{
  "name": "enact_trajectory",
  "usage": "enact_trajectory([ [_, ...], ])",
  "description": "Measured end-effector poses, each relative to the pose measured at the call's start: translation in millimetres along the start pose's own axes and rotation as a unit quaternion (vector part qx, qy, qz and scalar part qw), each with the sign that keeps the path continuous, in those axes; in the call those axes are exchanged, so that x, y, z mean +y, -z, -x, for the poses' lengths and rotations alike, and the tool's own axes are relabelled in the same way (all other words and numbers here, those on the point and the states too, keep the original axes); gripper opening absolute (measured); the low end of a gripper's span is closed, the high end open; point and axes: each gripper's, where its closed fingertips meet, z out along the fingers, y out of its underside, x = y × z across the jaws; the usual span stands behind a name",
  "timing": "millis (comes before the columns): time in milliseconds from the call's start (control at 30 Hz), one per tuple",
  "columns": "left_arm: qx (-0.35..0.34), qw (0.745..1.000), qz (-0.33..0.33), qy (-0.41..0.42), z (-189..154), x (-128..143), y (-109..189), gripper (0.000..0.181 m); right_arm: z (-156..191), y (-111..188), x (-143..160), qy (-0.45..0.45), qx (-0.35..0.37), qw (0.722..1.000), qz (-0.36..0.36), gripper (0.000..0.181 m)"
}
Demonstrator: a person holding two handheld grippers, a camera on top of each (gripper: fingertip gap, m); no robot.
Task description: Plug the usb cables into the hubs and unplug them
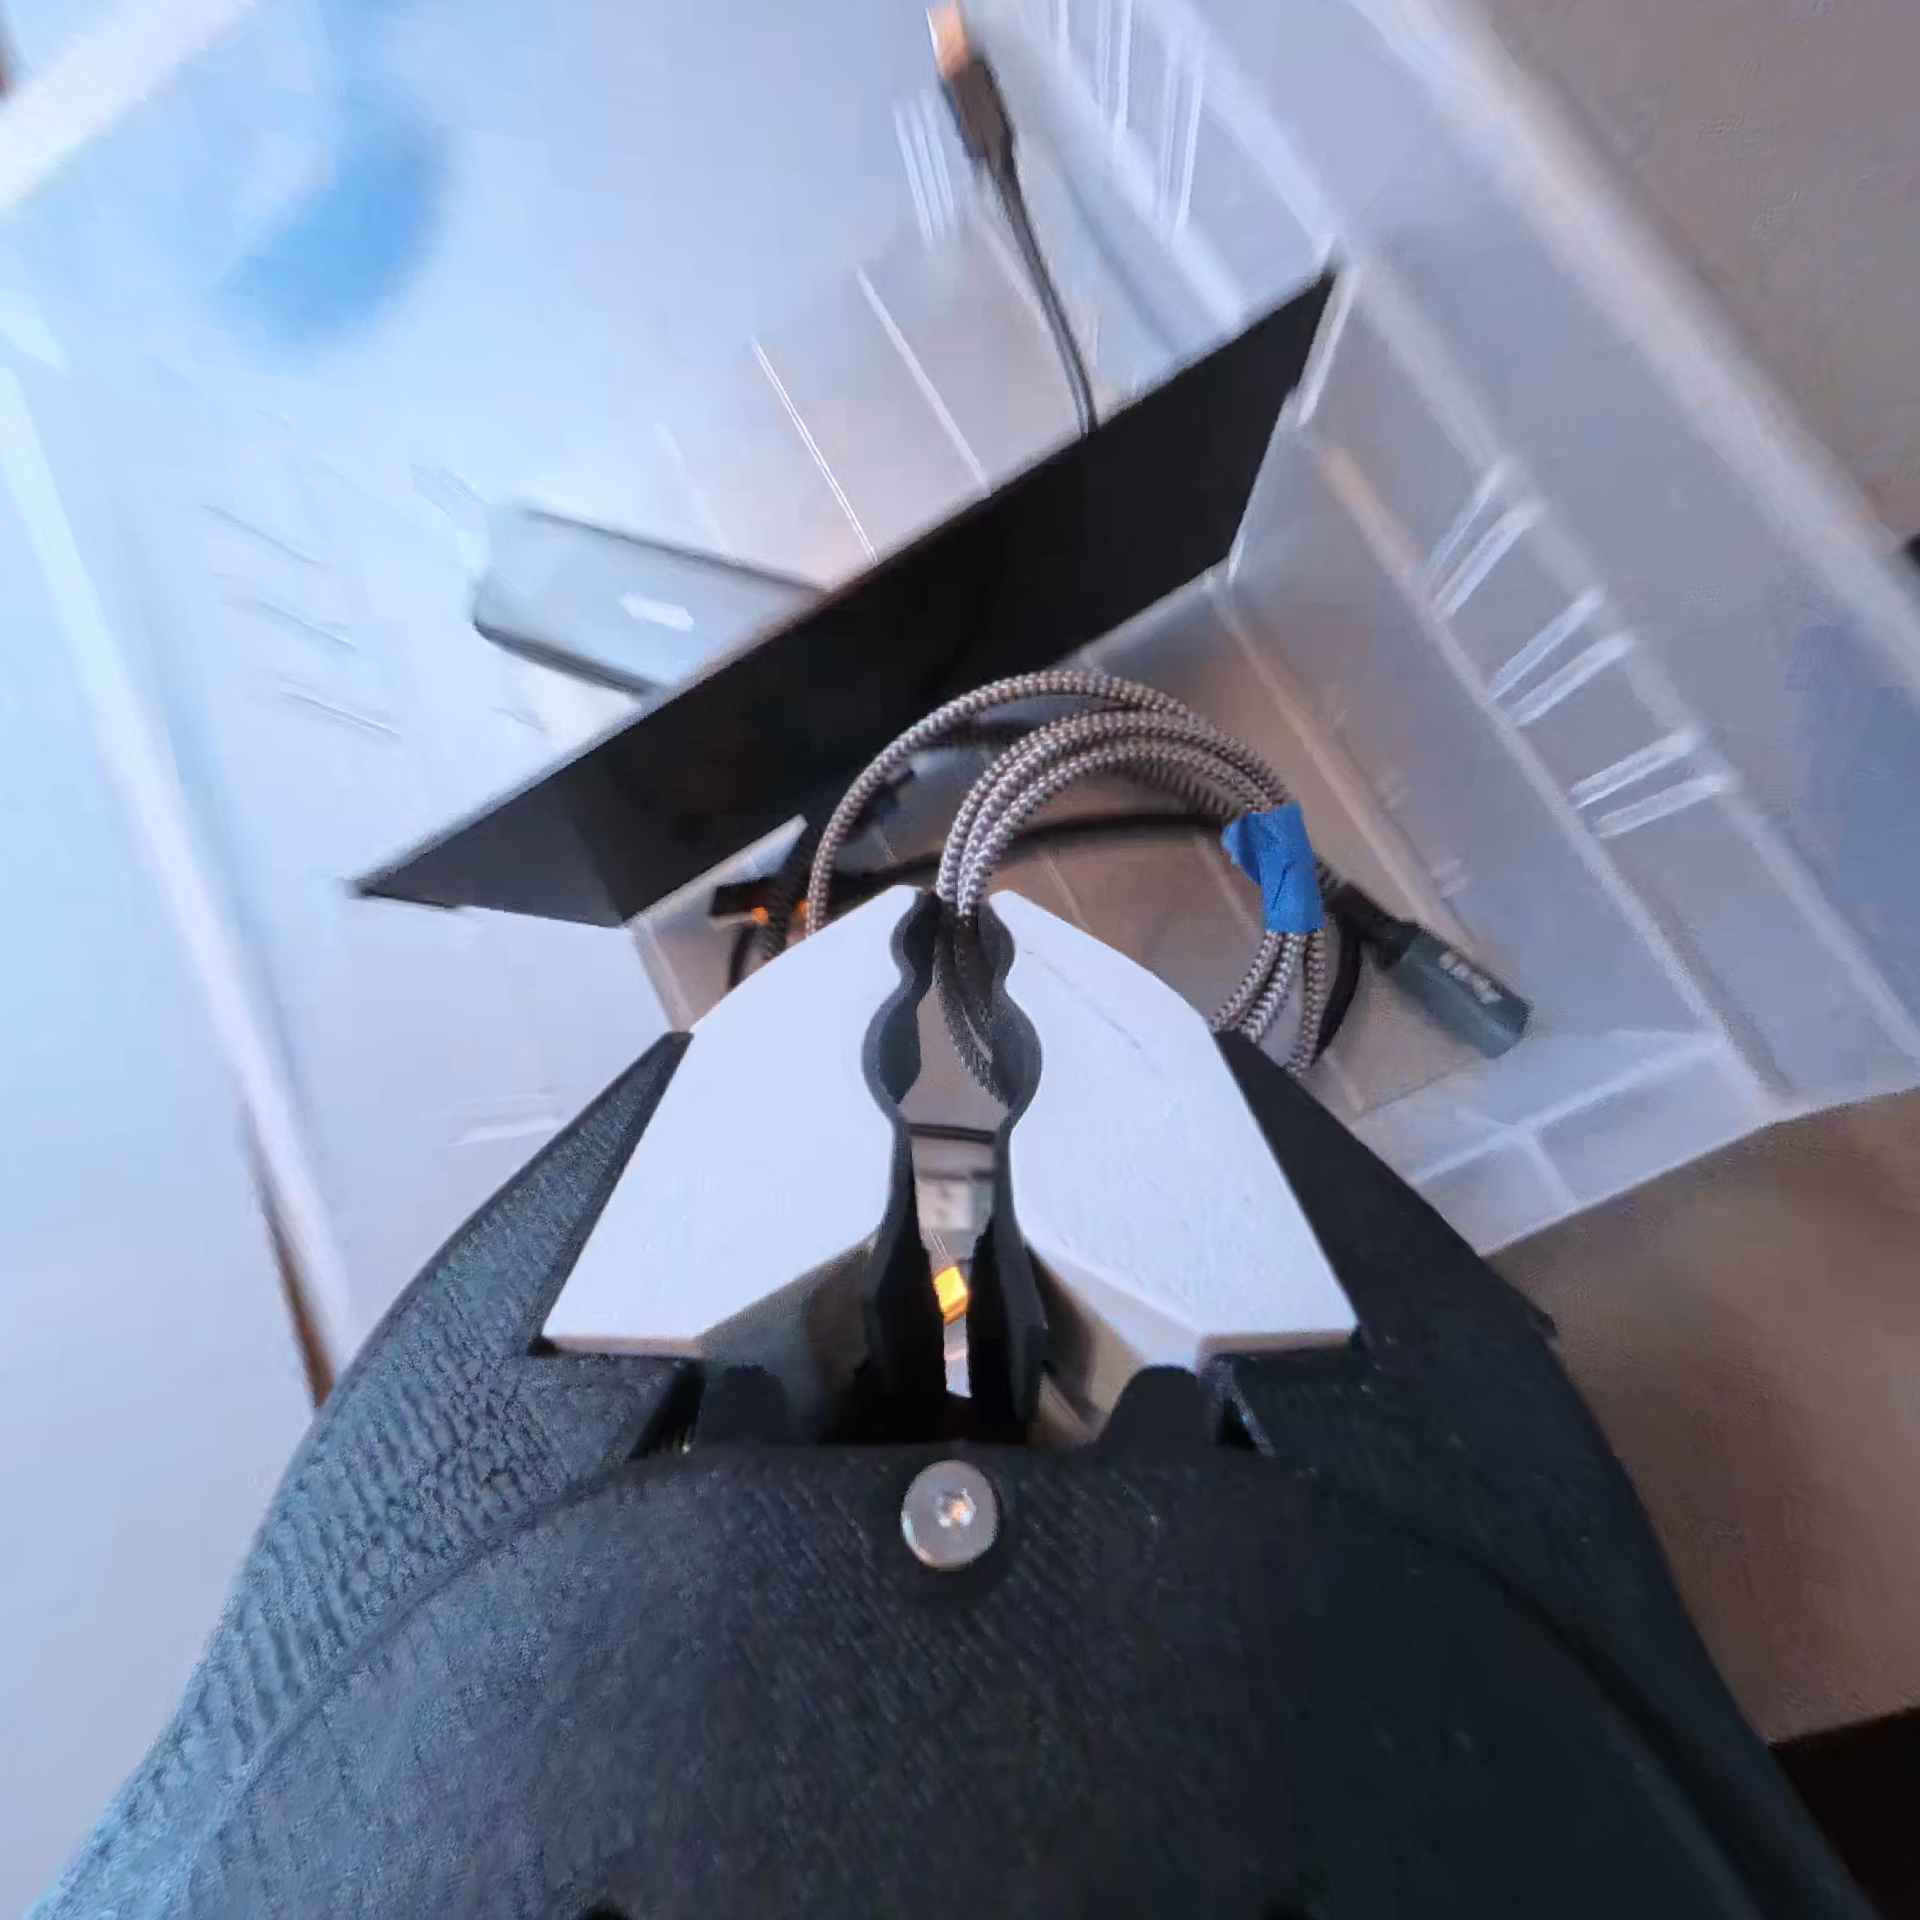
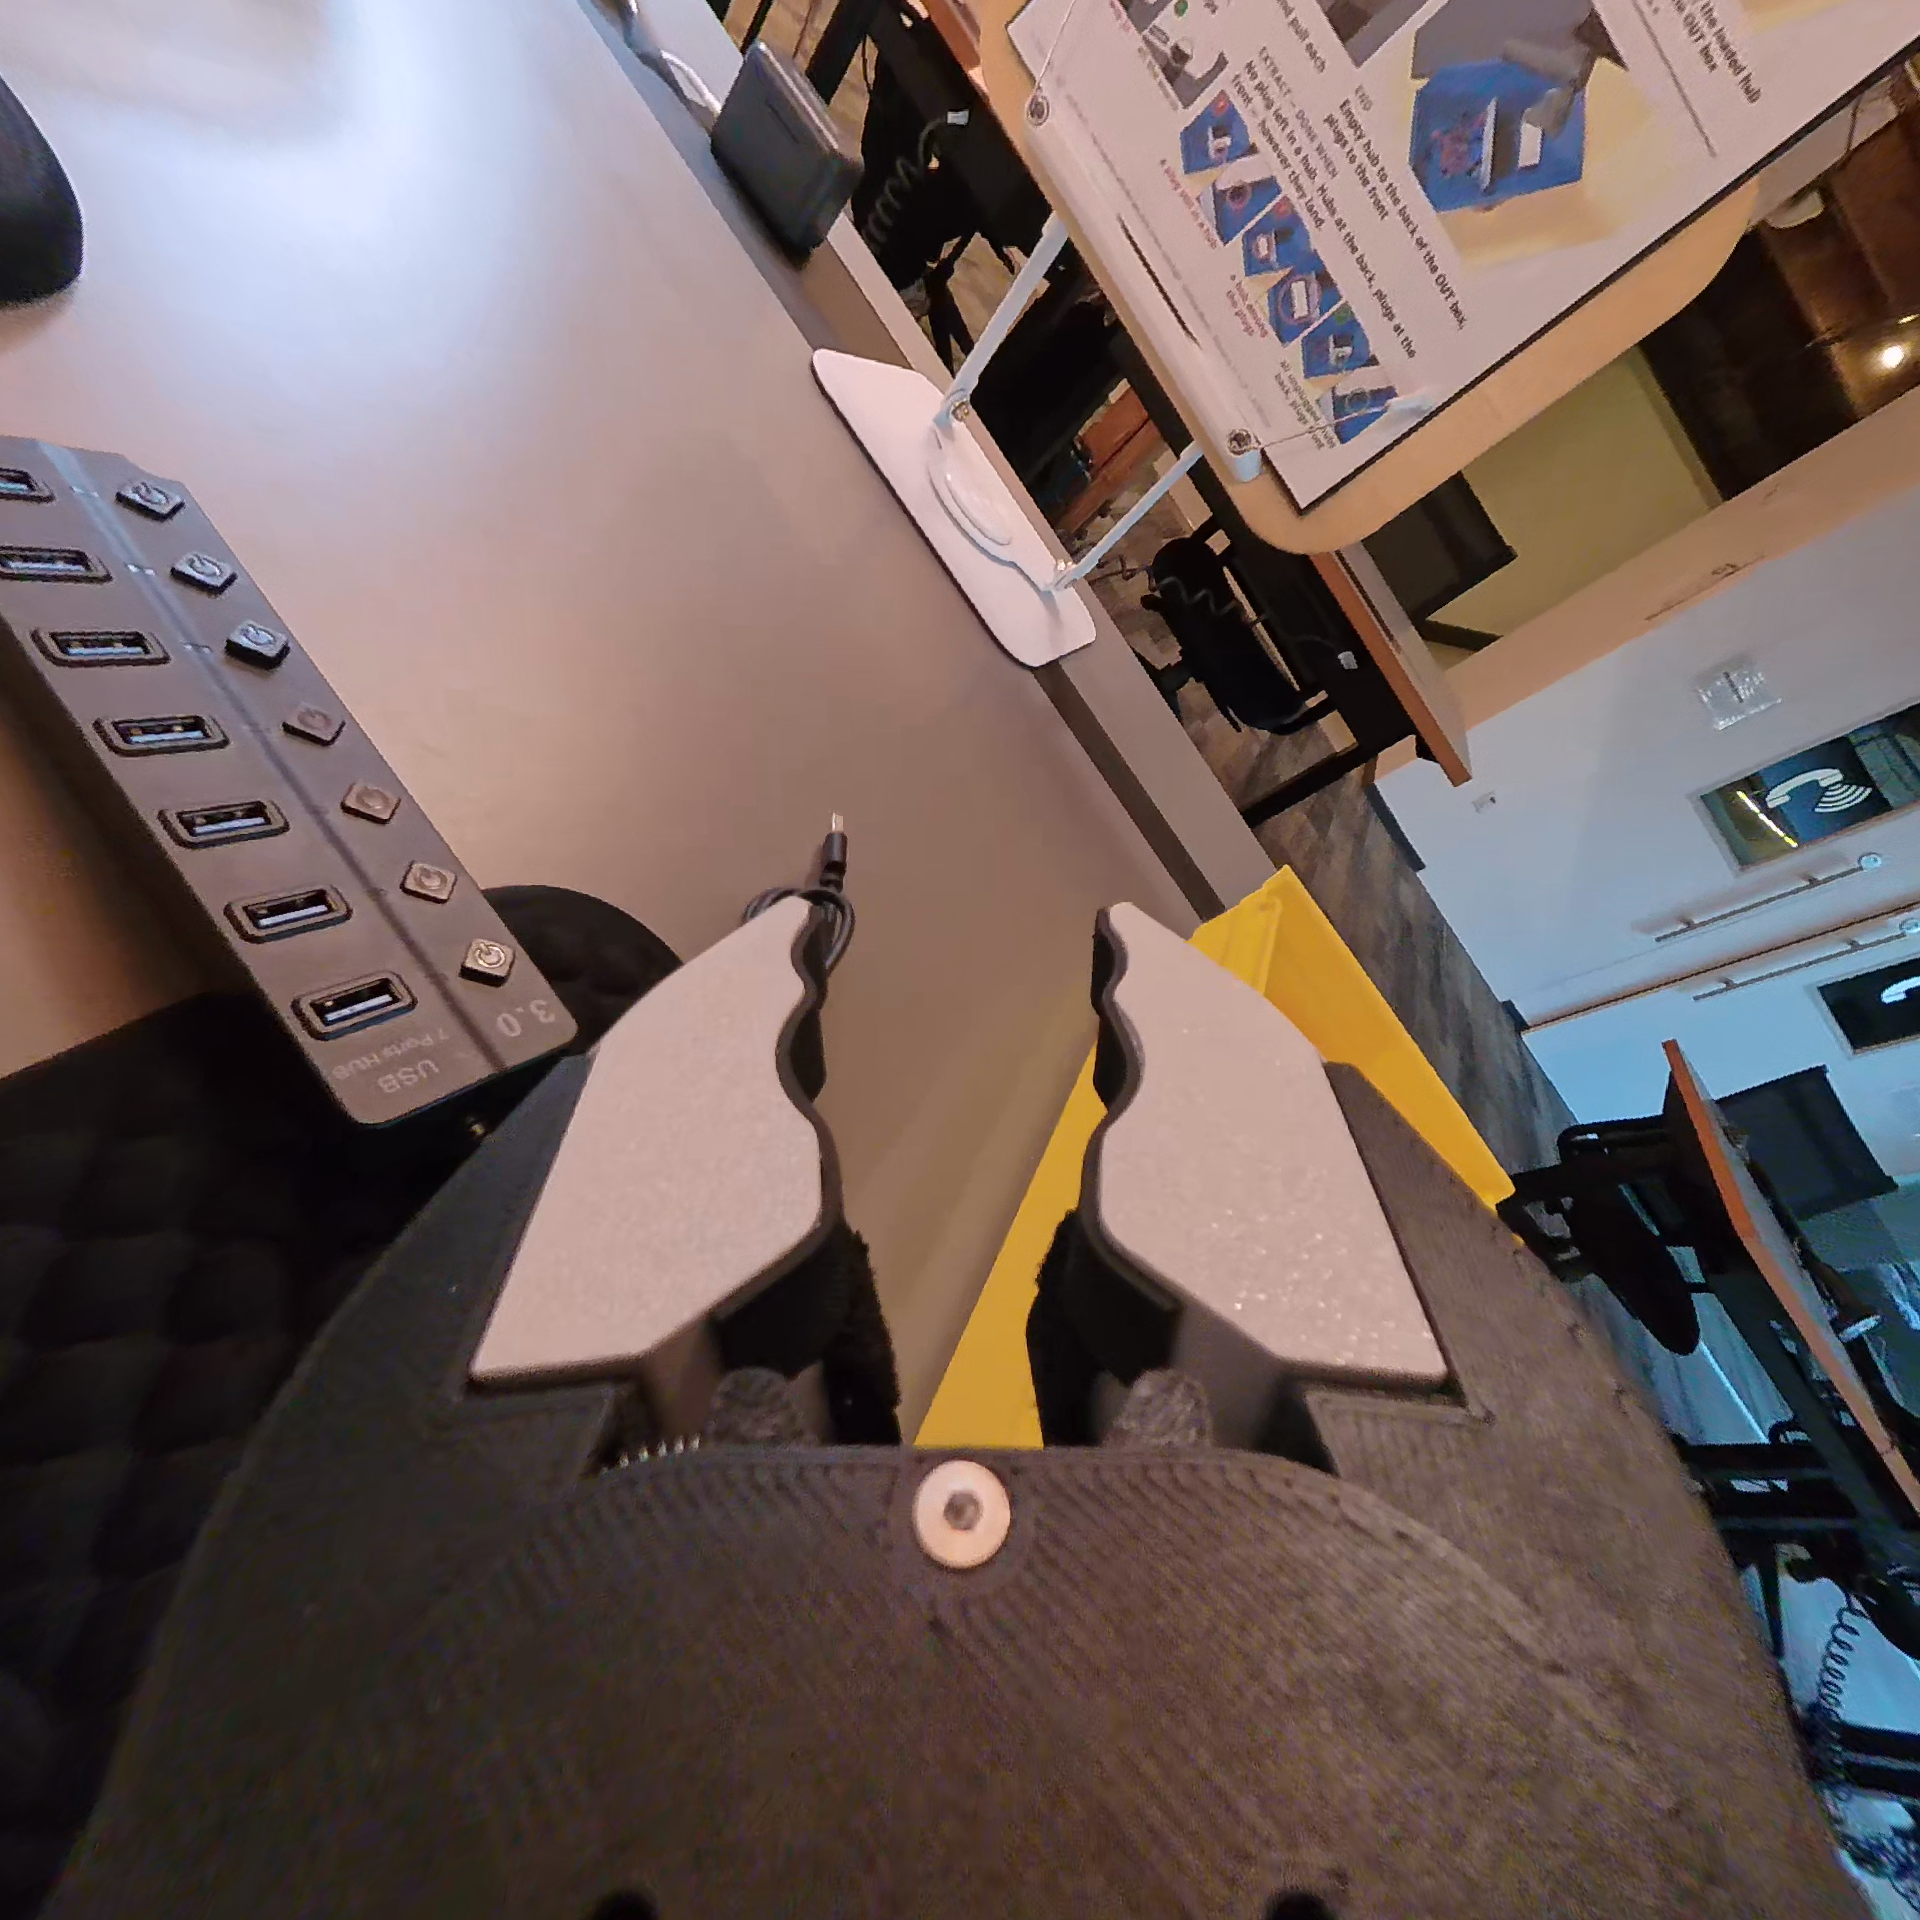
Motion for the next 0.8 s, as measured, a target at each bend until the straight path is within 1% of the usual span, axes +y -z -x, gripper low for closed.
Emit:
enact_trajectory([
  [33, -0.014, 0.999, -0.041, 0.001, 2, -12, 13, 0.008, 0, 0, -1, -0.001, 0.0, 1.0, -0.003, 0.049],
  [100, -0.047, 0.99, -0.133, -0.003, 5, -37, 42, 0.008, 0, 1, -3, 0.0, 0.001, 1.0, -0.005, 0.049],
  [167, -0.08, 0.969, -0.234, -0.003, 6, -64, 75, 0.007, 1, 1, -5, 0.0, 0.001, 1.0, -0.009, 0.049],
  [200, -0.093, 0.956, -0.28, -0.001, 4, -75, 93, 0.008, 1, 1, -7, 0.0, -0.001, 1.0, -0.013, 0.049],
  [267, -0.123, 0.919, -0.375, -0.002, -1, -95, 131, 0.008, 3, 2, -13, -0.003, -0.004, 1.0, -0.024, 0.049],
  [333, -0.13, 0.889, -0.439, 0.01, -11, -108, 162, 0.008, 7, 1, -21, -0.007, -0.011, 0.999, -0.04, 0.049],
  [433, -0.131, 0.843, -0.52, 0.036, -28, -122, 195, 0.007, 18, -1, -39, -0.016, -0.035, 0.996, -0.076, 0.049],
  [500, -0.101, 0.816, -0.566, 0.058, -47, -130, 208, 0.007, 33, -2, -60, -0.027, -0.064, 0.991, -0.118, 0.049],
  [567, -0.06, 0.794, -0.599, 0.079, -68, -138, 213, 0.008, 53, -1, -90, -0.043, -0.108, 0.976, -0.182, 0.051],
  [633, -0.024, 0.776, -0.623, 0.099, -91, -146, 212, 0.008, 77, 6, -126, -0.069, -0.161, 0.949, -0.261, 0.049],
  [700, 0.029, 0.758, -0.64, 0.124, -117, -154, 207, 0.008, 101, 14, -160, -0.105, -0.215, 0.913, -0.332, 0.049],
  [733, 0.061, 0.746, -0.647, 0.142, -130, -158, 205, 0.008, 111, 15, -172, -0.125, -0.232, 0.897, -0.356, 0.05],
  [800, 0.137, 0.72, -0.657, 0.179, -157, -166, 199, 0.007, 128, 9, -189, -0.156, -0.244, 0.877, -0.384, 0.05],
])
